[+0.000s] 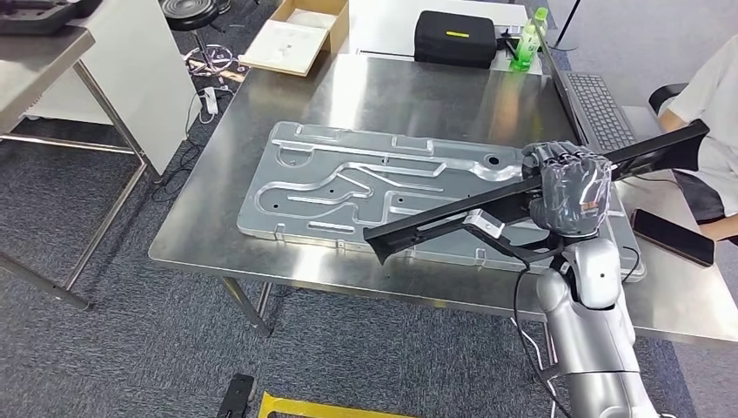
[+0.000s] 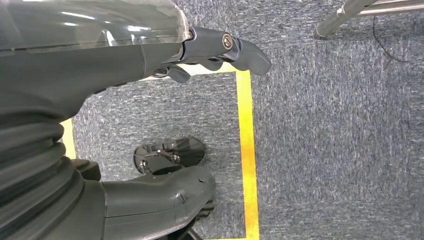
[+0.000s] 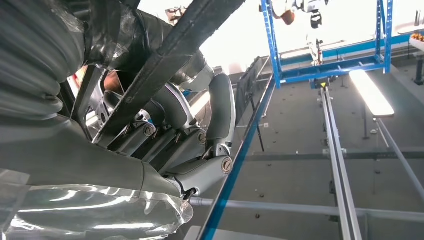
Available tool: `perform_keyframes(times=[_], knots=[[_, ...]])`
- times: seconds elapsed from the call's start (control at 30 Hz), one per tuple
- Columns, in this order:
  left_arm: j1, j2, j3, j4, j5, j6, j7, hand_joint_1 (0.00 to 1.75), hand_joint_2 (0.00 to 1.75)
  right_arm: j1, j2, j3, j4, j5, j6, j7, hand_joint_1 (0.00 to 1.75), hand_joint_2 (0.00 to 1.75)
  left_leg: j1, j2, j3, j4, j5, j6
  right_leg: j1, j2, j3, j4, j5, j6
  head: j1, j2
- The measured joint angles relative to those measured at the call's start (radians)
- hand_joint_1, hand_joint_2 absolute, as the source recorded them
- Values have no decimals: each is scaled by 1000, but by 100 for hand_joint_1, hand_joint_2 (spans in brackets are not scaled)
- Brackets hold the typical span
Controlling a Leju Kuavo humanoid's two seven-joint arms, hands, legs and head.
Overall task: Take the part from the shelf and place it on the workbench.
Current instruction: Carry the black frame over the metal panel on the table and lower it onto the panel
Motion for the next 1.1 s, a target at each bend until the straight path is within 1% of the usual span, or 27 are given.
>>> perform_keyframes(times=[0.03, 0.07, 0.13, 0.17, 0.2, 0.23, 0.27, 0.33, 0.37, 0.4, 0.43, 0.5, 0.53, 0.57, 0.6, 0.67, 0.73, 0.77, 0.83, 0.87, 0.9, 0.93, 0.97, 1.0, 1.03, 1.07, 1.1], knots=[[-1, 0, 0, 0, -1, -5, -2, 0, 175, -1, -2, 0, 0, -2, 0, 0, 175, 175, -2, -1, -1, 1, -1, -4, 2, 1, 29, -61, 20, -4, 0, 0], [-1, -1, -1, 0, -3, -11, -6, 0, 175, 0, -4, 0, 0, -5, 0, 0, 175, 175, -3, -2, -2, 2, -1, -9, 4, 2, 47, -99, 28, -9, 0, 0], [-1, -1, -1, 0, -5, -23, -14, 0, 175, 2, -8, 0, 1, -8, 0, 1, 175, 175, -5, -3, -4, 1, 0, -21, 10, 3, 53, -118, 26, -19, 0, 0], [0, -1, -2, 0, -6, -28, -17, 0, 175, 3, -9, 0, 1, -9, 0, 1, 175, 175, -5, -3, -4, 0, -1, -26, 7, 3, 54, -120, 27, -25, -1, 0], [1, -1, -2, 0, -6, -32, -20, 0, 175, 4, -10, 0, 1, -11, 0, 1, 175, 175, -5, -3, -6, 7, -9, -31, 5, 3, 56, -124, 29, -31, -1, 0], [1, 0, -3, 0, -7, -37, -22, 0, 175, 3, -11, 0, 1, -13, 0, 1, 175, 175, -5, -3, -15, 29, -26, -36, 2, 2, 59, -128, 31, -38, -1, 0], [0, 0, -3, 0, -7, -40, -25, 0, 175, 3, -11, 0, 1, -14, 0, 0, 175, 175, -5, -3, -34, 72, -52, -39, 0, 1, 61, -132, 32, -44, -1, 0], [2, 0, -5, 0, -8, -45, -29, 0, 175, 4, -11, 0, 1, -15, 0, -1, 175, 175, -3, -3, -94, 203, -112, -43, 3, 0, 62, -132, 28, -54, -2, 0], [3, 0, -5, 0, -8, -47, -31, 0, 175, 6, -11, 1, 1, -15, 0, -1, 175, 175, -2, -3, -121, 259, -127, -44, 5, 0, 62, -130, 25, -56, -2, 0], [4, 0, -6, 0, -8, -49, -32, 0, 175, 7, -11, 1, 1, -15, 0, -1, 175, 175, -2, -3, -135, 284, -125, -44, 7, 1, 63, -128, 21, -57, -2, 0], [5, 0, -6, 0, -8, -50, -33, 0, 175, 9, -11, 1, 1, -15, 0, -2, 175, 175, -2, -3, -129, 269, -104, -41, 8, 2, 66, -126, 18, -57, -2, 0], [5, 1, -6, 0, -6, -50, -33, 0, 175, 12, -11, 1, 1, -15, 0, -2, 175, 175, -3, -3, -73, 148, -34, -32, 9, 3, 75, -121, 10, -53, -2, 0], [4, 0, -6, 0, -4, -49, -34, 0, 175, 12, -12, 1, 1, -16, 0, -2, 175, 175, -4, -3, -43, 87, -9, -27, 11, 3, 78, -117, 7, -49, -2, 0], [4, 0, -6, 0, -3, -47, -34, 0, 175, 13, -13, 1, 0, -16, 0, -1, 175, 175, -6, -3, -22, 44, 2, -24, 12, 3, 77, -114, 5, -46, -2, 0], [4, 0, -6, 0, -1, -43, -34, 0, 175, 14, -14, 1, 0, -16, 0, -1, 175, 175, -8, -4, -13, 23, 2, -21, 14, 3, 75, -112, 4, -42, -2, 0], [5, 0, -6, 0, 0, -34, -31, 0, 175, 17, -17, 1, -1, -16, 0, 0, 175, 175, -8, -5, -8, 11, -3, -17, 14, 3, 73, -113, 4, -33, -2, 0], [5, 0, -5, 0, 0, -27, -26, 0, 175, 20, -22, 1, -2, -16, 0, 1, 175, 175, -3, -5, -3, 1, 0, -8, 12, 4, 67, -95, -12, -22, -1, 0], [3, 0, -5, 0, 0, -25, -24, 0, 175, 21, -25, 1, -3, -16, 0, 2, 175, 175, -1, -5, 0, -4, 2, -3, 10, 5, 50, -59, -33, -17, -1, 0], [1, -1, -5, 0, 0, -21, -22, 0, 175, 24, -32, 2, -3, -17, 0, 6, 175, 175, 0, -5, 2, -5, 1, 2, 6, 5, -14, 64, -89, -8, -1, 0], [1, -1, -5, 0, 0, -20, -21, 0, 175, 27, -35, 2, -3, -17, 0, 7, 175, 175, 0, -5, 2, -5, -1, 3, 4, 5, -47, 124, -107, -5, -1, 0], [2, -1, -5, 0, 0, -20, -20, 0, 175, 31, -38, 2, -3, -17, 0, 7, 175, 175, 0, -6, 3, -5, -2, 3, 1, 5, -68, 154, -107, -2, -1, 0], [3, -2, -5, 0, 1, -20, -19, 0, 175, 33, -40, 2, -3, -17, 0, 8, 175, 175, 0, -6, 4, -4, -4, 2, -1, 5, -72, 148, -87, 0, -1, 0], [3, -3, -4, 0, 1, -20, -19, 0, 175, 35, -42, 2, -3, -17, 0, 8, 175, 175, 1, -7, 7, -3, -7, 0, -4, 4, -54, 101, -49, 1, -1, 0], [3, -4, -4, 0, 1, -19, -19, 0, 175, 35, -44, 2, -3, -17, 0, 8, 175, 175, 2, -8, 11, -1, -10, -3, -7, 4, -24, 31, -9, 1, -1, 0], [2, -5, -4, 0, 1, -18, -18, 0, 175, 34, -46, 2, -3, -17, 0, 9, 175, 175, 0, -9, 13, 1, -14, -8, -6, 4, 5, -33, 18, 1, -1, 0], [1, -6, -4, 0, 2, -16, -17, 0, 175, 34, -48, 2, -3, -16, 0, 10, 175, 175, -1, -10, 13, 3, -17, -13, -5, 5, 28, -80, 34, -3, -1, 0], [1, -6, -4, 0, 2, -13, -16, 0, 175, 34, -50, 2, -3, -16, 0, 12, 175, 175, -3, -10, 13, 4, -18, -18, -2, 6, 37, -103, 34, -6, -1, 0]])
